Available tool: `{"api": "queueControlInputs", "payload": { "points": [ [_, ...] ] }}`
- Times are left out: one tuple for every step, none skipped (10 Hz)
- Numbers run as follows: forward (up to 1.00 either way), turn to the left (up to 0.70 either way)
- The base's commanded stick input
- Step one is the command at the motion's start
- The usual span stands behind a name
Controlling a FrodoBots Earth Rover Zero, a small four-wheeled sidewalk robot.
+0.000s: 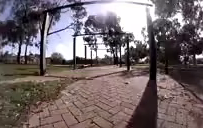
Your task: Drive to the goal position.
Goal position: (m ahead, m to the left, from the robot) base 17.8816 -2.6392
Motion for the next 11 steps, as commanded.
{"api": "queueControlInputs", "payload": {
  "points": [
    [1.0, 0.0],
    [1.0, 0.0],
    [1.0, 0.0],
    [1.0, 0.0],
    [1.0, 0.0],
    [1.0, 0.0],
    [1.0, 0.0],
    [1.0, 0.0],
    [1.0, 0.0],
    [1.0, 0.0],
    [1.0, 0.0]
  ]
}}
